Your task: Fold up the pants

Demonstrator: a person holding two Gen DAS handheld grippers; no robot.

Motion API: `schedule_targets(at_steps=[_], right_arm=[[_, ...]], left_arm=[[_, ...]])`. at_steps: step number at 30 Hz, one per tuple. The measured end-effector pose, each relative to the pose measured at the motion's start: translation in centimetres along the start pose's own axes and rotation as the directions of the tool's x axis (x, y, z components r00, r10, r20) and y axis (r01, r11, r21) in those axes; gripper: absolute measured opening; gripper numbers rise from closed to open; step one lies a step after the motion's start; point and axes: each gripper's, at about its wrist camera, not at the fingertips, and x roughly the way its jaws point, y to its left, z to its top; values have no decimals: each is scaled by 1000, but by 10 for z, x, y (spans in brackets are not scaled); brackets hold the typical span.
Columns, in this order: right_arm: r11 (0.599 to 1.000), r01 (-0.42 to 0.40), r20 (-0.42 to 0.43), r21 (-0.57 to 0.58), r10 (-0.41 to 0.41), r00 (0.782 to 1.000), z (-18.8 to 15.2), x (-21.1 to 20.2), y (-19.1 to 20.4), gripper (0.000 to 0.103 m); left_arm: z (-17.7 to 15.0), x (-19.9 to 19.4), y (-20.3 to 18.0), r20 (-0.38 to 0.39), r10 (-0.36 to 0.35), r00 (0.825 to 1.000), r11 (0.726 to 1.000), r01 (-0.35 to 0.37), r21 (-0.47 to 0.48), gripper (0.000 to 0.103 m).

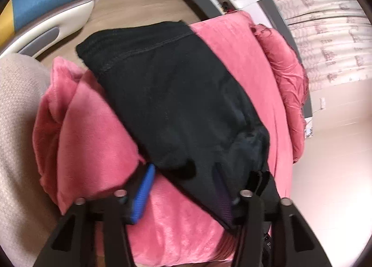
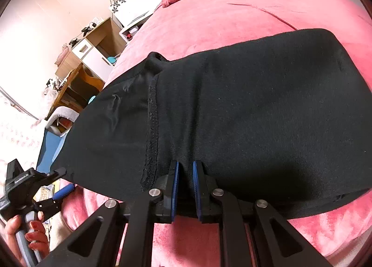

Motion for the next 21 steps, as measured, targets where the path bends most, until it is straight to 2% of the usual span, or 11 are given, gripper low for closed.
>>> schedule_targets(at_steps=[4, 9, 13, 17, 21], right_arm=[[1000, -5, -2, 3, 5, 1000, 0, -1, -2, 13], [1000, -9, -1, 13, 9, 1000, 0, -3, -3, 13], [1000, -7, -1, 11, 7, 1000, -1, -5, -4, 13], [1000, -8, -1, 13, 8, 1000, -1, -5, -4, 13], [1000, -8, 0, 14, 8, 1000, -1, -6, -4, 13]], left_arm=[[-2, 10, -11, -20, 46, 999, 997, -45, 56, 64], [8, 16, -2, -29, 40, 999, 999, -40, 2, 64], [25, 16, 1, 44, 25, 999, 999, -23, -49, 64], [44, 14, 10, 127, -10, 992, 993, 25, -114, 64], [54, 17, 21, 138, -56, 989, 988, 75, -135, 61]])
